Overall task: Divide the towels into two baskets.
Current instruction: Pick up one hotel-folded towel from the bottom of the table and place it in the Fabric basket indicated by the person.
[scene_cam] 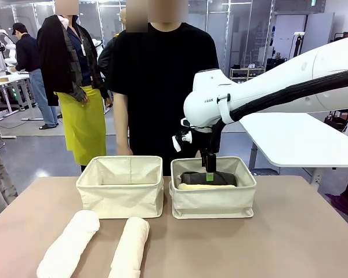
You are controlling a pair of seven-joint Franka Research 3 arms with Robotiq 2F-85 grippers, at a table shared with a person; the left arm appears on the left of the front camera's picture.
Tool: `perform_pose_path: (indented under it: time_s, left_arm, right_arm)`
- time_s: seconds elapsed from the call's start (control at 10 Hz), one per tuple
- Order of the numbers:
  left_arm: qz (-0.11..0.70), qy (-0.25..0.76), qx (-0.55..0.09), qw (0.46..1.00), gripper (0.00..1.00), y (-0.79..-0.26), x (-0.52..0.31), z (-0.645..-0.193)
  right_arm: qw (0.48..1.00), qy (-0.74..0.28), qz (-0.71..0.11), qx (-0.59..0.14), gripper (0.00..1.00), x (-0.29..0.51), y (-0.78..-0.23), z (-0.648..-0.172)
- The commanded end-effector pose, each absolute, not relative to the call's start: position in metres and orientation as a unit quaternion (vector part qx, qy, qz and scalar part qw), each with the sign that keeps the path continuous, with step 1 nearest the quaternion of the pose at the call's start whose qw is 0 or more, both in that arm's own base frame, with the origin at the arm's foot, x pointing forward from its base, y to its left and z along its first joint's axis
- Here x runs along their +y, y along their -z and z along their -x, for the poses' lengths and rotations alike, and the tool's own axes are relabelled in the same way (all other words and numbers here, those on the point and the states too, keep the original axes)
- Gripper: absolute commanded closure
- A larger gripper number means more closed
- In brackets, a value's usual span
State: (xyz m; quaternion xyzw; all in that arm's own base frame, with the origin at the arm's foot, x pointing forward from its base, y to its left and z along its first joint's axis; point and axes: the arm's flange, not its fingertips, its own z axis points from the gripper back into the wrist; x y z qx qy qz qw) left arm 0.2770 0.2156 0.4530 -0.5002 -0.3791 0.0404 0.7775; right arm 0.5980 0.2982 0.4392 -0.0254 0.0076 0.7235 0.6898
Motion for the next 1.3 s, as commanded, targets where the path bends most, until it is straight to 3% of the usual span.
perform_pose_path:
  time_s: [0.0,1.2]
  left_arm:
    - [0.502,-0.04,-0.382,0.775,0.0,-0.4539,0.217,-0.2752]
    - [0.502,-0.04,-0.382,0.775,0.0,-0.4539,0.217,-0.2752]
  right_arm:
    - [0.688,-0.725,0.027,0.01,0.0,0.2986,-0.4366,-0.5983]
    - [0.69,-0.723,0.025,0.009,0.0,0.2978,-0.4367,-0.599]
